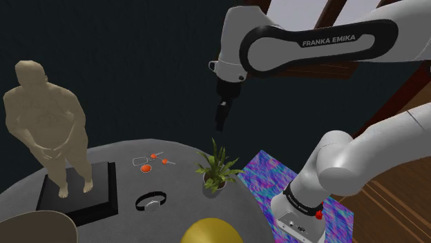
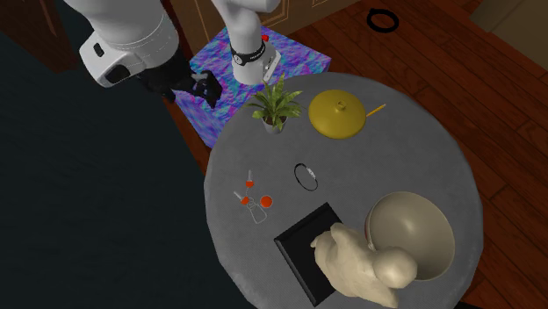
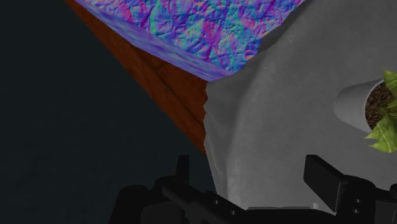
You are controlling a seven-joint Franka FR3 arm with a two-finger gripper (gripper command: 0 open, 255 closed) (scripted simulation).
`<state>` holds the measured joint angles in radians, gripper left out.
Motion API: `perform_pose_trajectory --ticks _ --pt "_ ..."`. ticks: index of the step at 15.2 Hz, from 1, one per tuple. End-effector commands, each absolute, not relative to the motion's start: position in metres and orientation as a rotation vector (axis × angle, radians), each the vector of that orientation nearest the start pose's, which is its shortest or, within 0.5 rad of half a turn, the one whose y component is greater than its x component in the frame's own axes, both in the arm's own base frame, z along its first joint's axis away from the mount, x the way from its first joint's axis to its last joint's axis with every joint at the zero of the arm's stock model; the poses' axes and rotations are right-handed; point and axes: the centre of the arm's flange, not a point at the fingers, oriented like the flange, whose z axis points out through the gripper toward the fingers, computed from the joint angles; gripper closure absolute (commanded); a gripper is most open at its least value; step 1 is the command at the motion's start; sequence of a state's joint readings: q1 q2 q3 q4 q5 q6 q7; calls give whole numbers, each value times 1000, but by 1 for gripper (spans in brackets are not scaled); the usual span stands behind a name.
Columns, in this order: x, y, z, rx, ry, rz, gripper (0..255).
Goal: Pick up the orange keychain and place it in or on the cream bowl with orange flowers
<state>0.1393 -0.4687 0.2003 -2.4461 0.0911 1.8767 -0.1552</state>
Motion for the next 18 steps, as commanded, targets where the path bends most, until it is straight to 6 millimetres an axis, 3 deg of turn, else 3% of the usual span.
perform_pose_trajectory --ticks 1,14,18 --pt "380 161 444 -3057 -753 143 0" --pt "412 305 376 -2900 -1188 6 0" --pt "413 313 357 -2891 -1209 -1 0"
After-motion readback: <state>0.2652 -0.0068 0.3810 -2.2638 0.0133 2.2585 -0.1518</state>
